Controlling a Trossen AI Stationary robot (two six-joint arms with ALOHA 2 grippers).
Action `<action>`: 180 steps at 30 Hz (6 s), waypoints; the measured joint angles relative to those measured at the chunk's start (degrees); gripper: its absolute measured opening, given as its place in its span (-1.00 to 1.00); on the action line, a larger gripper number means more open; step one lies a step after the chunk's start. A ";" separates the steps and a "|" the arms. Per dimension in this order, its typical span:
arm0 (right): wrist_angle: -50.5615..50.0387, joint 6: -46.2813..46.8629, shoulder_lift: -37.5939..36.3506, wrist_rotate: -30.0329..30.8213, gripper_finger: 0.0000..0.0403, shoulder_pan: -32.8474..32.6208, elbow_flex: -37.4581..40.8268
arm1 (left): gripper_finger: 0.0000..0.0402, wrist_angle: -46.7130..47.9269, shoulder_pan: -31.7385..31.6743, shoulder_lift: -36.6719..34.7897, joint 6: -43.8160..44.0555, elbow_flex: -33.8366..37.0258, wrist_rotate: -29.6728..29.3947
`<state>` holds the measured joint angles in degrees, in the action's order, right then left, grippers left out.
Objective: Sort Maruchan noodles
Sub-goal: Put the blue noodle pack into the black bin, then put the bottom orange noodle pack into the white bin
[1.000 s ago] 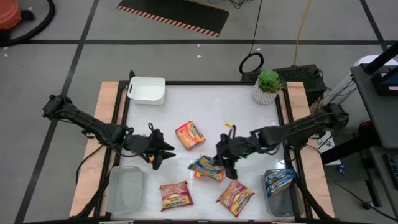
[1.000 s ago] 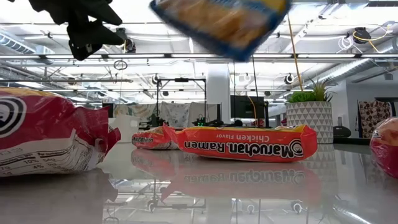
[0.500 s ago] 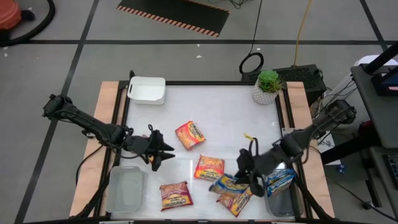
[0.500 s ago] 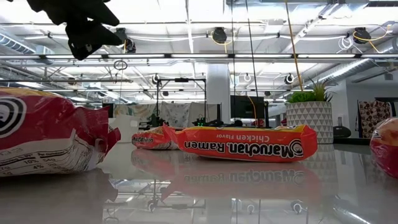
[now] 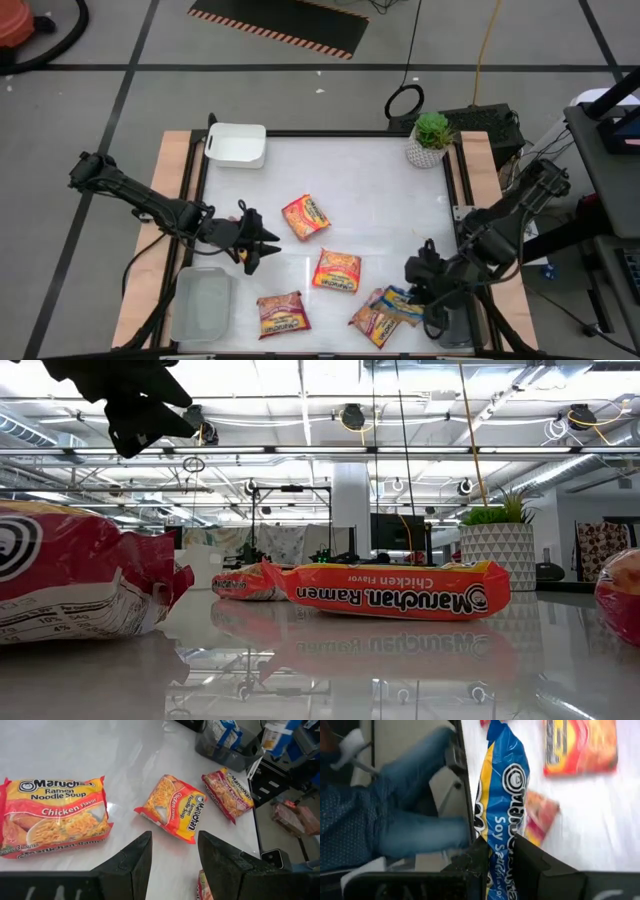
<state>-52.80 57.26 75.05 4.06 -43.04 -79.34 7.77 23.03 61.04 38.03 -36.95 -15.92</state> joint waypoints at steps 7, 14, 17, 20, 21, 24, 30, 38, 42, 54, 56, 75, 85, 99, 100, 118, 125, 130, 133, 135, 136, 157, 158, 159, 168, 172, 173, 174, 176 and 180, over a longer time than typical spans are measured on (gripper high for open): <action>-6.62 3.99 0.01 -8.65 -0.73 -4.36 0.04 | -0.19 0.02 0.00 0.00 0.12 0.00 -0.07; -8.87 4.97 0.00 -9.45 -0.73 -8.43 0.39 | -0.19 0.15 0.00 0.00 0.19 0.00 -0.07; -10.67 5.51 0.02 -8.33 -0.73 -9.56 0.92 | -0.19 0.15 0.00 0.01 0.28 0.00 -0.07; -12.34 6.39 0.00 -8.60 -0.73 -10.49 2.10 | -0.19 0.16 0.00 0.02 0.30 0.00 -0.07; -12.76 6.65 0.00 -8.63 -0.73 -10.64 2.69 | -0.19 0.15 0.00 0.02 0.33 0.00 -0.07; -12.85 6.50 0.04 -9.43 -0.73 -11.16 4.44 | -0.19 0.16 0.00 0.02 0.45 0.00 -0.07; -12.75 5.57 0.04 -13.19 -0.73 -12.30 7.78 | -0.19 0.17 0.00 0.02 0.45 0.00 -0.14; -13.40 5.07 0.02 -14.78 -0.73 -13.16 10.04 | -0.19 0.17 0.00 0.02 0.19 0.00 -0.68; -13.64 5.08 0.02 -14.85 -0.73 -13.14 11.03 | -0.19 0.17 0.00 0.02 0.17 0.00 -0.70; -20.10 8.56 0.02 -19.05 -0.73 -13.09 11.33 | -0.19 0.15 0.00 0.02 0.15 0.00 -1.81; -20.39 8.65 0.02 -19.06 -0.73 -13.07 11.33 | -0.19 0.15 0.00 0.02 0.14 0.00 -2.26; -18.59 15.49 -0.18 -14.36 -0.56 -13.05 11.32 | -0.19 -0.66 0.00 1.97 0.07 0.04 -2.52; -14.96 17.07 -2.44 -13.95 -0.38 -13.05 11.33 | -0.19 -1.72 0.00 2.01 -0.09 0.04 -2.49; -4.54 8.85 -1.65 8.86 -0.40 -4.57 11.31 | -0.19 -1.92 0.00 2.01 -1.55 0.04 -2.58; -4.47 7.86 -1.36 7.93 -0.40 -3.38 11.31 | -0.19 -1.92 0.00 2.01 -1.65 0.04 -2.58; 12.86 -14.72 0.85 6.45 -0.40 10.90 11.31 | -0.19 -1.92 0.00 1.99 -2.93 0.04 -2.62; 15.77 -21.21 0.85 6.40 -0.40 14.86 11.31 | -0.19 -1.90 0.00 1.99 -3.26 0.04 -2.62; 16.33 -23.25 0.85 6.40 -0.39 17.34 11.34 | -0.19 -1.88 0.00 1.99 -3.26 0.04 -2.64; 19.69 -24.98 0.81 6.42 -0.37 18.03 13.42 | -0.19 -1.88 -0.01 1.99 -3.26 0.02 -2.63; 23.33 -26.41 0.83 6.41 -0.35 18.05 15.91 | -0.19 -1.88 -0.02 1.99 -3.26 0.02 -2.64; 25.17 -27.24 0.83 6.37 -0.34 18.03 17.27 | -0.19 -1.86 0.00 1.99 -3.26 0.02 -2.64; 41.06 -25.38 0.90 -4.12 -0.29 23.94 35.33 | -0.19 -1.92 -0.94 1.97 -4.51 0.00 -5.22; 43.33 -25.26 1.31 -4.03 -0.29 23.95 36.38 | -0.19 -1.92 -0.94 1.97 -4.51 0.01 -5.22; 45.42 -25.28 1.70 -4.13 -0.29 23.94 37.51 | -0.19 -1.92 -0.94 1.97 -4.51 0.00 -5.22; 51.37 -32.52 4.74 -3.80 -0.29 24.74 39.37 | -0.19 -1.99 -0.94 1.95 -4.53 0.00 -5.22; 51.33 -35.18 4.70 -2.42 -0.29 24.27 39.37 | -0.19 -2.00 -0.94 1.95 -4.75 0.00 -5.22; 51.30 -35.64 4.70 -2.33 -0.29 24.11 39.37 | -0.19 -2.01 -0.94 1.95 -4.76 0.00 -5.22; 51.35 -35.84 4.70 -2.21 -0.29 23.92 39.37 | -0.19 -2.01 -0.94 1.95 -4.77 0.00 -5.23; 51.25 -35.91 4.70 -1.99 -0.29 23.69 39.37 | -0.19 -1.99 -0.94 1.95 -4.75 0.00 -5.22; 51.28 -35.63 4.70 -0.58 -0.27 23.47 39.37 | -0.19 -1.99 -0.92 1.95 -4.71 0.00 -5.22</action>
<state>-1.52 21.63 79.75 3.47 -19.57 -39.97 5.78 22.11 62.98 33.32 -36.95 -21.15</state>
